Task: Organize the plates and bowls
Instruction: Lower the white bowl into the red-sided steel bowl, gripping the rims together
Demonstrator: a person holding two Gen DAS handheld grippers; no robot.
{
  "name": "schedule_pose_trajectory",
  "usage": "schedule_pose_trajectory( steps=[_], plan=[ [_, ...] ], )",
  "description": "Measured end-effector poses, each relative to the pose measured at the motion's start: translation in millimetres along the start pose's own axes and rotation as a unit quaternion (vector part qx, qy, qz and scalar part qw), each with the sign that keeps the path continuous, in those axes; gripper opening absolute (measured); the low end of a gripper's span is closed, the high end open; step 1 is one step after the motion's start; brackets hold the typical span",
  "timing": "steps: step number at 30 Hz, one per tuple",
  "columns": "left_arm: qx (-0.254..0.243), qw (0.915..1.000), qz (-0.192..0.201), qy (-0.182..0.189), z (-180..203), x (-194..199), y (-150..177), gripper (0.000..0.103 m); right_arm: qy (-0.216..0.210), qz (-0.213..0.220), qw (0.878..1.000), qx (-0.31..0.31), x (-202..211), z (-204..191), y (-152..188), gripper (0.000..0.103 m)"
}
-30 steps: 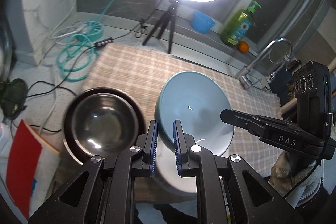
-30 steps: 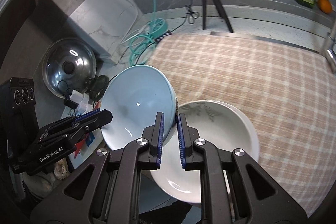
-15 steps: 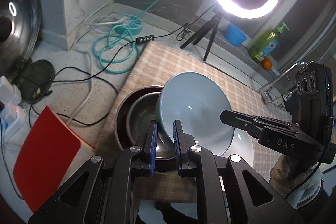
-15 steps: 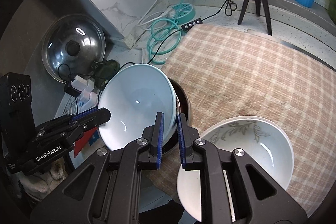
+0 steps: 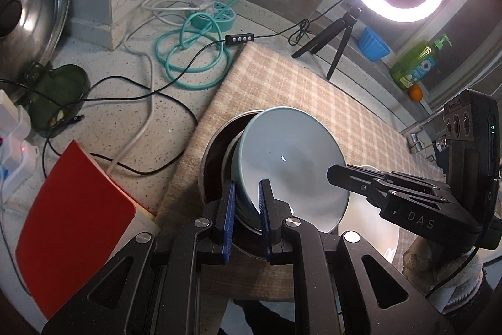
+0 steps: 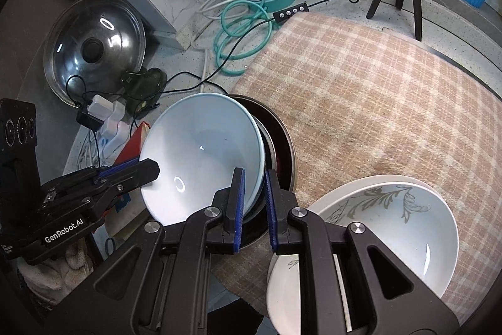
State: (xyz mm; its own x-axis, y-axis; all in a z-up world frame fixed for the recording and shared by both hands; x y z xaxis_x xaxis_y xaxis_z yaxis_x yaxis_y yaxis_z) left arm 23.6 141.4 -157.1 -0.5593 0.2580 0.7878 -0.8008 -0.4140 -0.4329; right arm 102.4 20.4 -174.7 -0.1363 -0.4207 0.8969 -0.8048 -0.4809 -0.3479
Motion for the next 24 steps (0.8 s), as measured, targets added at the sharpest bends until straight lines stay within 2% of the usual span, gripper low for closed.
schedule_pose_trajectory(
  steps=[13, 24],
  plan=[
    [0.000, 0.9999, -0.008, -0.007, -3.6, -8.1, 4.6, 0.013, 0.013, -0.009, 1.000, 0.003, -9.8, -0.3, -2.6, 0.013],
    [-0.008, 0.9999, -0.008, -0.012, -2.7, -7.7, 3.5, 0.013, 0.011, -0.005, 1.000, 0.008, -2.6, -1.9, -4.1, 0.016]
  ],
)
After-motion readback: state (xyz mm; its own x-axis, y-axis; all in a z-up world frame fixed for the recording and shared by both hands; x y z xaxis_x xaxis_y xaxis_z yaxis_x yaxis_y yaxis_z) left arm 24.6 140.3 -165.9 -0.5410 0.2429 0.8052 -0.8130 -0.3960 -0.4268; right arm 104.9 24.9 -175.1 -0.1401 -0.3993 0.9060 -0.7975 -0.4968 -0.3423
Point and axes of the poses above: each gripper's, at about its wrist camera, not at the fingertips, and x roughly against the way its jaws point, z to its right, y to its underside, the point moved 4 cm from there along -x, roughly the way its jaws point, and after that the axes turned 7 degrees about y, right-handed, at the moved point
